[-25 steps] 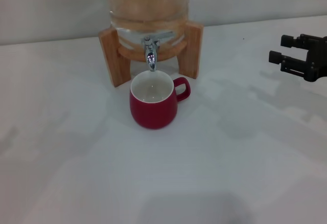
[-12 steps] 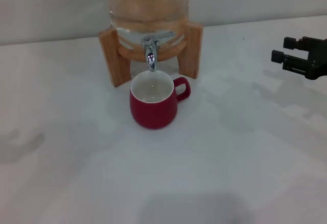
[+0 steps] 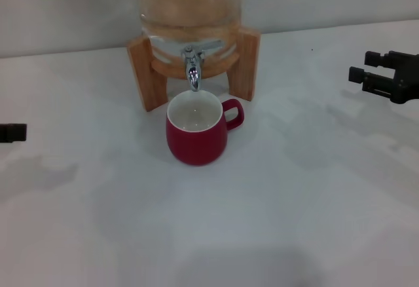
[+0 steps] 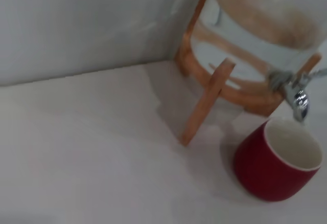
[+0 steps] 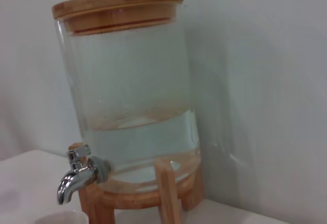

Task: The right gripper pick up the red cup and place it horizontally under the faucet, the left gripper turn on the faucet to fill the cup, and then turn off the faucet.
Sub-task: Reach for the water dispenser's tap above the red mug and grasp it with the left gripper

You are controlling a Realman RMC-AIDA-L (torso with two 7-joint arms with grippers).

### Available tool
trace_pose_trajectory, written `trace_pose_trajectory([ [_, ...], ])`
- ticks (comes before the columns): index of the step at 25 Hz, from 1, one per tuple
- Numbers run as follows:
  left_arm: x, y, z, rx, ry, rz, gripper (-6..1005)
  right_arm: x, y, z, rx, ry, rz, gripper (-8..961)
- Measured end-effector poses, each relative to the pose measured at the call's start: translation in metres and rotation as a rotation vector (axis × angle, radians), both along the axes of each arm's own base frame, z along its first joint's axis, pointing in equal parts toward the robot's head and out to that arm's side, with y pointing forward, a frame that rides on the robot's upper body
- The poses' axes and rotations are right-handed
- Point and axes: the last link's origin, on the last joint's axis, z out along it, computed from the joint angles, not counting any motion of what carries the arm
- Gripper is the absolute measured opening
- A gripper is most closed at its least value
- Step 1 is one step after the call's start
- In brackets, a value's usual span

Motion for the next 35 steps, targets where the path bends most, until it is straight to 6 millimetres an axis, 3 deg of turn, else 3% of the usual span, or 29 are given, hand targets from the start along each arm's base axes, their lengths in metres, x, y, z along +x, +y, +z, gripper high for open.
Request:
trace_pose_trajectory([
  [12, 0.077, 0.022, -0.006, 0.084, 0.305, -0.261, 798, 0.006, 0.004, 0.0, 0.03, -0.019, -0.04, 544],
  [19, 0.105, 0.032, -0.015, 0.088, 0.347, -0.352, 799, 0.014, 0.008, 0.003, 0.071, -0.08, -0.064, 544],
  [35, 0.175, 0.038, -0.066, 0.025, 0.466, -0.582, 799, 0.014, 0.008, 0.003, 0.079, -0.088, -0.059, 544],
])
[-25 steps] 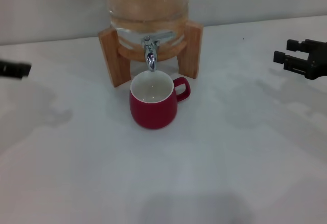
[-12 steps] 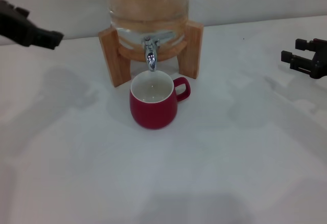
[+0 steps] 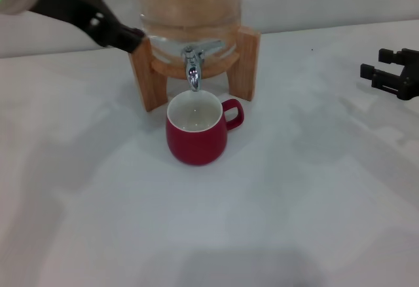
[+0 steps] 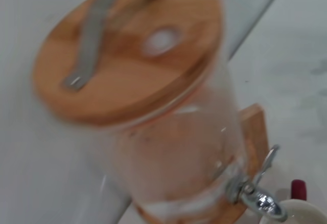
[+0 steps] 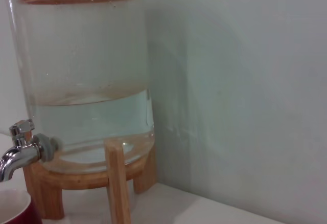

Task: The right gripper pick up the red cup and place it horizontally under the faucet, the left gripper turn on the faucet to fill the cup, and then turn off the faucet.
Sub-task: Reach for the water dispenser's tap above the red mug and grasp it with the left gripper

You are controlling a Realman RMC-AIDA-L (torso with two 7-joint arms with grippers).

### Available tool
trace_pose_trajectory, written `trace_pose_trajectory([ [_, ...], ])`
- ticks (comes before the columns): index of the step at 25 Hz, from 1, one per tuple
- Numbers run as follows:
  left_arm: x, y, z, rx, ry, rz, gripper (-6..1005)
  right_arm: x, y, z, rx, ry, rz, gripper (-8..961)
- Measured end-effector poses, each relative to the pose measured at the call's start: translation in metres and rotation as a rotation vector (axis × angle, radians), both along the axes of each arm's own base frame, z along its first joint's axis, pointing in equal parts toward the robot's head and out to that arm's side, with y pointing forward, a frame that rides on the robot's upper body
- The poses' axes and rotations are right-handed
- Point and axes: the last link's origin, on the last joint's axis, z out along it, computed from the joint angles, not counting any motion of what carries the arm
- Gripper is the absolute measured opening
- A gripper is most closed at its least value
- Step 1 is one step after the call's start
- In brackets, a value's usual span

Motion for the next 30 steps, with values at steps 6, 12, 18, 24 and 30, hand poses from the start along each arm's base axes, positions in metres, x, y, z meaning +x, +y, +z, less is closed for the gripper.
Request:
trace_pose_trajectory([
  [6, 0.015, -0.007, -0.024, -0.041, 0.072, -0.13, 798, 0.001, -0.001, 0.0, 0.002, -0.006, 0.002, 544],
  [12, 0.023, -0.013, -0.041, -0.071, 0.114, -0.226, 798, 0.001, -0.001, -0.001, 0.002, -0.004, 0.003, 544],
  [18, 0.022, -0.01, -0.055, -0.09, 0.13, -0.251, 799, 0.002, 0.0, -0.006, -0.001, 0.0, -0.005, 544],
  [24, 0.024, 0.003, -0.066, -0.102, 0.137, -0.243, 798, 0.003, 0.001, -0.008, 0.001, -0.007, -0.005, 545],
  [30, 0.031, 0.012, -0.076, -0.115, 0.129, -0.256, 798, 0.004, 0.0, -0.008, 0.0, -0.006, -0.008, 545],
])
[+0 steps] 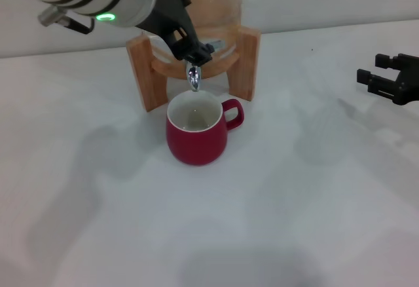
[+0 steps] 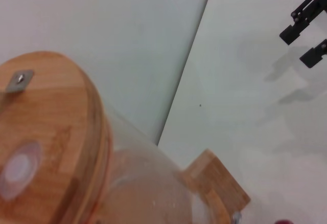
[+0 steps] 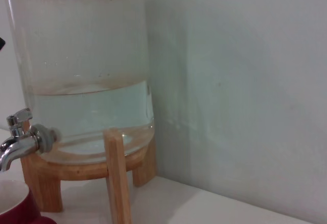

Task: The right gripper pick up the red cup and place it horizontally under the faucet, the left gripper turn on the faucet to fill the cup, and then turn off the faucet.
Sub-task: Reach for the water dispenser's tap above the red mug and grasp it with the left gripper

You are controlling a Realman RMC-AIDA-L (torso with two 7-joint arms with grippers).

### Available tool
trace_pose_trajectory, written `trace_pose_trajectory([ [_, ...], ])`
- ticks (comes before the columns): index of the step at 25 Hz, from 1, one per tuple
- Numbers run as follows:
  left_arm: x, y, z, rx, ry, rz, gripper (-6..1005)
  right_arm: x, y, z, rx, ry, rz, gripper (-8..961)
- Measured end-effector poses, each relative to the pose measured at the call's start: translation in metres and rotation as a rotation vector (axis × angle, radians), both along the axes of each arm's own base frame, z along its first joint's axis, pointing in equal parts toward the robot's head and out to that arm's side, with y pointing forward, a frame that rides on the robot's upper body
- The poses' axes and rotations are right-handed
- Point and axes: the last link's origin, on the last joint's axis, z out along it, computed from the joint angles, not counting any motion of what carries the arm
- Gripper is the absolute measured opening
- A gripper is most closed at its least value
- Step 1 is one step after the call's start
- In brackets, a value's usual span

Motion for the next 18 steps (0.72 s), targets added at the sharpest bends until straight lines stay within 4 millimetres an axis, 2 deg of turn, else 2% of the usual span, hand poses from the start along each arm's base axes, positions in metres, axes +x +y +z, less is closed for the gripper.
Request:
trace_pose_trajectory([
  [10, 0.003, 0.005, -0.019, -0.072, -0.056, -0.028, 799, 0.001, -0.001, 0.0, -0.001, 0.001, -0.004, 545],
  [18, -0.008, 0.006, -0.03, -0.106, -0.052, 0.0, 798, -0.001, 0.001, -0.001, -0.002, 0.004, 0.0, 545],
])
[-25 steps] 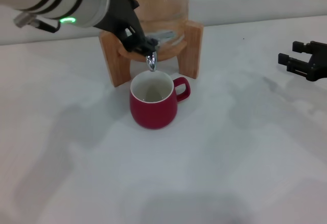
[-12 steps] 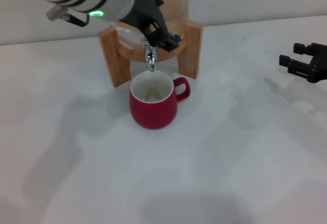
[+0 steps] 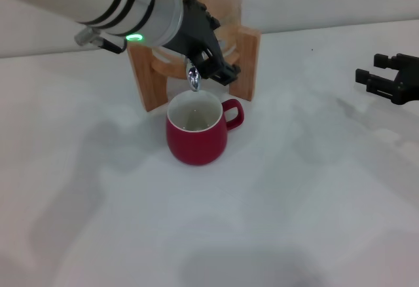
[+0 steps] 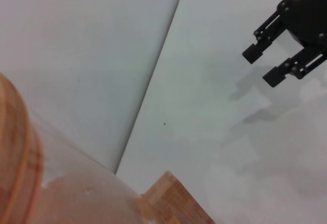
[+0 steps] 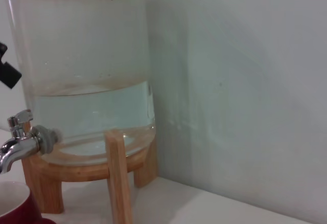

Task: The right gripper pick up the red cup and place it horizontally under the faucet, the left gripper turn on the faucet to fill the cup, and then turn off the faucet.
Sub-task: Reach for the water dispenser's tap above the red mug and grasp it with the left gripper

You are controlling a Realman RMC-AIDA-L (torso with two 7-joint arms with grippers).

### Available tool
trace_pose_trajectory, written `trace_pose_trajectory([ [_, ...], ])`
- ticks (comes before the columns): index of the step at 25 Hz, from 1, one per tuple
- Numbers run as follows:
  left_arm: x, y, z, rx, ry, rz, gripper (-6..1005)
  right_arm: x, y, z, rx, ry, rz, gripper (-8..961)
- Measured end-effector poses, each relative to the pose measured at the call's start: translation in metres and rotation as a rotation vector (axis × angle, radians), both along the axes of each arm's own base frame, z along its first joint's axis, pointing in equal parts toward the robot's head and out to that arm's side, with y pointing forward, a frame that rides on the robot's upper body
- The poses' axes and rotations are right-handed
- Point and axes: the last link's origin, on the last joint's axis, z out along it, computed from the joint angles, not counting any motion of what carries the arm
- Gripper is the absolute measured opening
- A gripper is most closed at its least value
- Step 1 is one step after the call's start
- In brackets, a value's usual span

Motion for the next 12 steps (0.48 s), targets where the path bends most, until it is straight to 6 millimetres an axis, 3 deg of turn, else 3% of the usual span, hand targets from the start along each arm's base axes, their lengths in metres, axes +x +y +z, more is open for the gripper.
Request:
trace_pose_trajectory([
  [12, -0.0043, 0.0039, -0.0028, -0.002, 0.0, 0.004, 799, 0.0011, 0.001, 0.0003, 0.005, -0.004, -0.008, 545],
])
